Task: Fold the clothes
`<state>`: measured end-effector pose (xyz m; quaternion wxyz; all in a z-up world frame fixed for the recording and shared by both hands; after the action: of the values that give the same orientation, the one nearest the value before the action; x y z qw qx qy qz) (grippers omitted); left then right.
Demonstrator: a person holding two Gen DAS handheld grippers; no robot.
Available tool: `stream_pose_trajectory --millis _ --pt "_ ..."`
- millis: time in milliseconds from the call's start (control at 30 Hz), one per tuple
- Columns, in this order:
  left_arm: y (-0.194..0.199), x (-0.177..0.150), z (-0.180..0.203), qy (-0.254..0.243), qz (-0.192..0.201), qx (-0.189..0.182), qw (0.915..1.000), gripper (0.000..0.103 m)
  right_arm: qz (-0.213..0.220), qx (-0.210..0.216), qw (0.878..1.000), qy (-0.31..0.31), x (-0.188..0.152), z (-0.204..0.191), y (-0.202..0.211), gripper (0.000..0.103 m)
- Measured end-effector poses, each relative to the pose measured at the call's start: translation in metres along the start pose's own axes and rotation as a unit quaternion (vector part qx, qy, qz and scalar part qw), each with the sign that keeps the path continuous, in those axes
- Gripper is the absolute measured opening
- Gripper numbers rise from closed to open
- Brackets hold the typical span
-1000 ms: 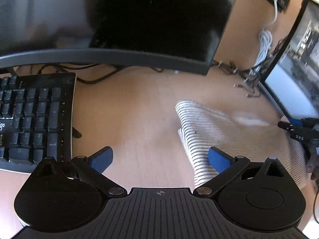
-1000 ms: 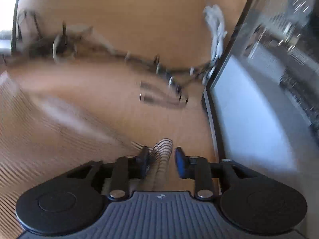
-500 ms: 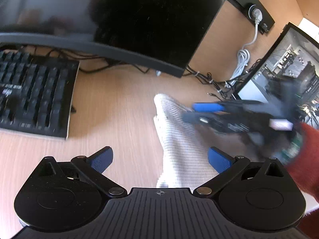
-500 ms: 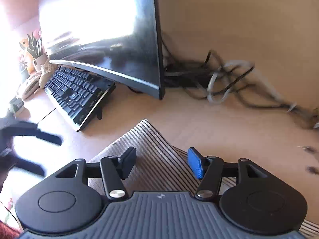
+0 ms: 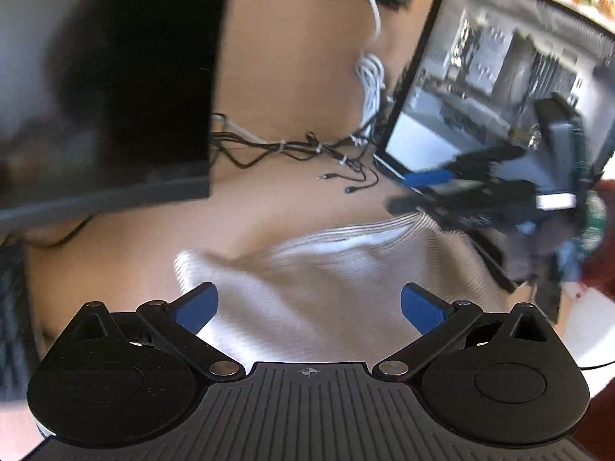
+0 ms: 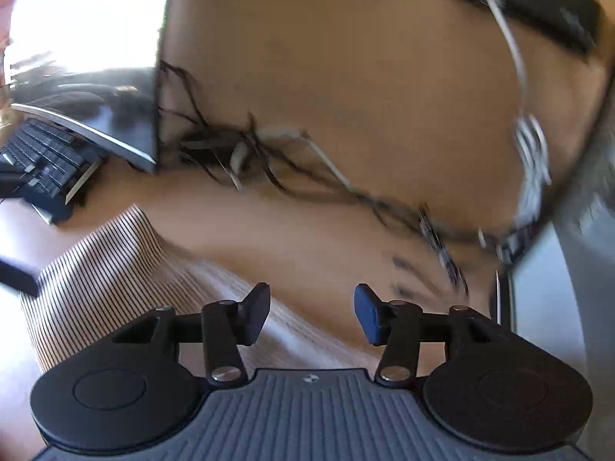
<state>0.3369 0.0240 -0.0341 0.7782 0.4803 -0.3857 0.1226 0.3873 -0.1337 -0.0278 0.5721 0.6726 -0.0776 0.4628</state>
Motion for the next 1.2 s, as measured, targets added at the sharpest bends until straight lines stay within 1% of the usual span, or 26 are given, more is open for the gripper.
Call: stream_pose_trajectory --millis 33,100,133,167,233,267,300,333,400,433,500,533,600,633,700,767,800,833,900,933,967,1033,1067,1100,1167,1200 --pt "-0.012 0.004 -0.004 0.008 -0.011 -0.001 0.9999 0.103 -0.011 -0.007 1.0 -0.014 -0.006 0.006 -0.002 0.05" --pt "-0.028 0.008 -0.005 0.022 -0.021 -0.013 0.9994 0.103 -0.024 -0.047 0.998 -0.043 -0.018 0.021 -0.005 0.058" --pt "-0.033 0.01 -0.001 0.024 -0.022 -0.024 0.9992 0.103 -0.026 -0.061 0.996 -0.056 -0.025 0.026 -0.006 0.059" --pt "-0.039 0.01 0.003 0.022 -0.025 -0.034 0.9989 0.103 -0.03 -0.065 0.995 -0.071 -0.033 0.029 -0.008 0.059" --pt "-0.051 -0.003 0.009 0.019 -0.047 -0.042 0.9978 0.103 -0.056 -0.031 0.994 -0.084 -0.053 0.021 -0.016 0.047" --pt "-0.056 -0.012 0.01 0.019 -0.061 -0.043 0.997 0.103 -0.059 -0.026 0.996 -0.067 -0.059 0.013 -0.015 0.044" --pt "-0.059 -0.02 0.012 0.016 -0.071 -0.04 0.9966 0.103 -0.058 -0.025 0.997 -0.044 -0.064 0.003 -0.014 0.044" --pt "-0.057 -0.026 0.015 0.008 -0.074 -0.036 0.9966 0.103 -0.057 -0.024 0.998 -0.021 -0.069 -0.006 -0.013 0.044" --pt "-0.048 -0.037 0.021 0.002 -0.089 -0.033 0.9954 0.103 -0.057 -0.022 0.998 0.004 -0.071 -0.01 -0.004 0.044" --pt "-0.041 -0.044 0.024 0.006 -0.098 -0.042 0.9943 0.103 -0.057 -0.022 0.998 0.015 -0.071 -0.01 0.001 0.044" --pt "-0.025 -0.057 0.033 0.015 -0.113 -0.075 0.9907 0.103 -0.057 -0.02 0.997 0.037 -0.072 -0.012 0.011 0.04" --pt "-0.017 -0.062 0.037 0.018 -0.118 -0.091 0.9887 0.103 -0.057 -0.019 0.997 0.048 -0.073 -0.012 0.016 0.041" --pt "-0.001 -0.061 0.042 0.006 -0.113 -0.099 0.9887 0.103 -0.057 -0.018 0.996 0.07 -0.074 -0.014 0.026 0.041" --pt "0.006 -0.057 0.043 -0.012 -0.102 -0.091 0.9905 0.103 -0.049 -0.004 0.997 0.067 -0.065 -0.017 0.03 0.041" --pt "0.008 -0.042 0.045 -0.068 -0.08 -0.059 0.9927 0.103 -0.03 0.038 0.997 0.055 -0.043 -0.028 0.035 0.041" --pt "-0.002 -0.03 0.045 -0.117 -0.076 -0.033 0.9897 0.103 -0.031 0.095 0.993 0.058 -0.026 -0.046 0.032 0.041" --pt "-0.01 -0.026 0.045 -0.134 -0.082 -0.03 0.9871 0.103 -0.04 0.119 0.99 0.07 -0.021 -0.057 0.026 0.041" --pt "-0.02 -0.025 0.044 -0.149 -0.093 -0.03 0.9841 0.102 -0.049 0.131 0.987 0.083 -0.02 -0.064 0.019 0.041" --pt "-0.035 -0.032 0.046 -0.164 -0.124 -0.041 0.9779 0.096 -0.069 0.149 0.98 0.111 -0.022 -0.078 0.007 0.041" --pt "-0.043 -0.036 0.047 -0.171 -0.139 -0.047 0.9743 0.088 -0.076 0.153 0.978 0.116 -0.025 -0.082 0.004 0.041" --pt "-0.046 -0.04 0.048 -0.174 -0.144 -0.05 0.9729 0.083 -0.082 0.157 0.977 0.119 -0.028 -0.084 0.001 0.042" --pt "-0.05 -0.047 0.049 -0.177 -0.149 -0.056 0.9712 0.081 -0.092 0.165 0.974 0.123 -0.032 -0.088 -0.004 0.046" --pt "-0.049 -0.049 0.05 -0.177 -0.145 -0.056 0.9718 0.078 -0.094 0.167 0.973 0.125 -0.033 -0.089 -0.008 0.055" --pt "-0.047 -0.049 0.051 -0.174 -0.141 -0.055 0.973 0.077 -0.097 0.169 0.973 0.127 -0.035 -0.091 -0.011 0.059" --pt "-0.042 -0.051 0.05 -0.175 -0.135 -0.041 0.9745 0.066 -0.102 0.173 0.971 0.132 -0.038 -0.093 -0.018 0.06" --pt "-0.039 -0.05 0.049 -0.173 -0.13 -0.036 0.9757 0.064 -0.103 0.175 0.971 0.127 -0.038 -0.094 -0.018 0.059"
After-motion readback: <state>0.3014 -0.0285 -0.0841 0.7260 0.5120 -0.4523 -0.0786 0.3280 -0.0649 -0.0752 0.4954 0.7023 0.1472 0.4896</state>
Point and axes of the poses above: each gripper's, at about its wrist camera, not at the fingertips, and y roughly against the way its jaws point, z to its right, x to its top, the point moved 8 cm from there along -y, roughly the way its jaws point, and after that the axes turned 1 degree about x, right-handed, at the moved point
